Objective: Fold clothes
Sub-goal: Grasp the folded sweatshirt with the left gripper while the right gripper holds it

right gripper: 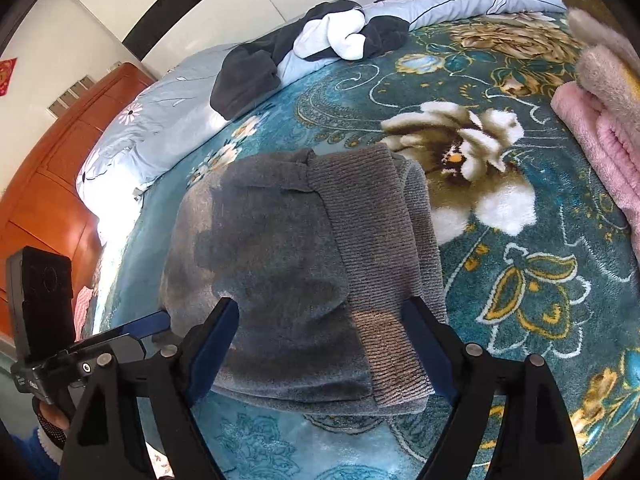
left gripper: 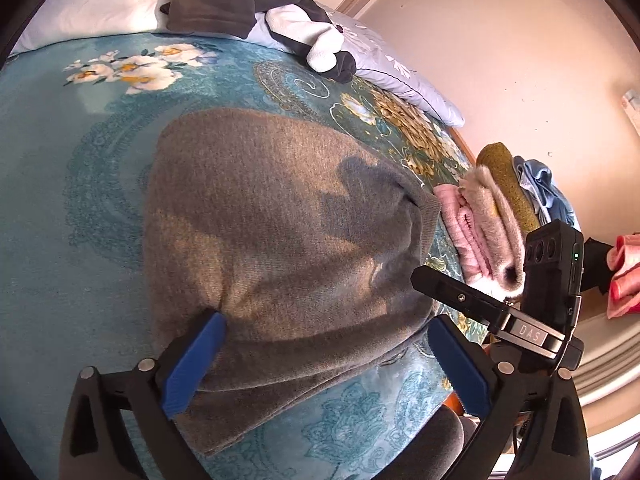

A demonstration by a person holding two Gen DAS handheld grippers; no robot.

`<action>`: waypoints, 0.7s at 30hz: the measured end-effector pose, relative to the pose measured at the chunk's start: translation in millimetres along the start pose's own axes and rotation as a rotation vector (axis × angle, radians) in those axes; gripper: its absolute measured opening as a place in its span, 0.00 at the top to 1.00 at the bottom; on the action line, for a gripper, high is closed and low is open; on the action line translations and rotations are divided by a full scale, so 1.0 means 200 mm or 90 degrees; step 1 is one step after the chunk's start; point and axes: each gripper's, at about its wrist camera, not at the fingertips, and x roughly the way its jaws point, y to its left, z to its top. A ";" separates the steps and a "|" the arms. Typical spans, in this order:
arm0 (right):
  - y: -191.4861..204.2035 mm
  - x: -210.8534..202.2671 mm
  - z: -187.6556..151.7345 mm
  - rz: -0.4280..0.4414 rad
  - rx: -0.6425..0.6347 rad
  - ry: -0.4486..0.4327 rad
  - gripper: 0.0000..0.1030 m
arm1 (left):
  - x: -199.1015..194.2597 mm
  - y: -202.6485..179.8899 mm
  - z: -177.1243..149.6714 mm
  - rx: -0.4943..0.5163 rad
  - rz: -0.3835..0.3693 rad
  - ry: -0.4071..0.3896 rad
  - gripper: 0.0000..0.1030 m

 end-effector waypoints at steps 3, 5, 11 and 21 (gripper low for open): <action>0.00 0.00 -0.01 0.025 0.009 -0.019 0.06 | 0.00 -0.01 -0.01 0.014 0.008 -0.006 0.00; 0.00 -0.01 -0.01 0.026 0.007 -0.022 0.06 | 0.01 -0.02 -0.03 0.029 0.015 -0.015 0.00; 0.01 -0.04 -0.01 0.031 -0.006 -0.031 0.06 | -0.03 -0.04 -0.05 0.033 0.018 -0.045 0.00; -0.17 -0.07 0.03 0.004 0.034 -0.010 0.06 | -0.17 0.28 0.01 -0.125 0.026 -0.057 0.00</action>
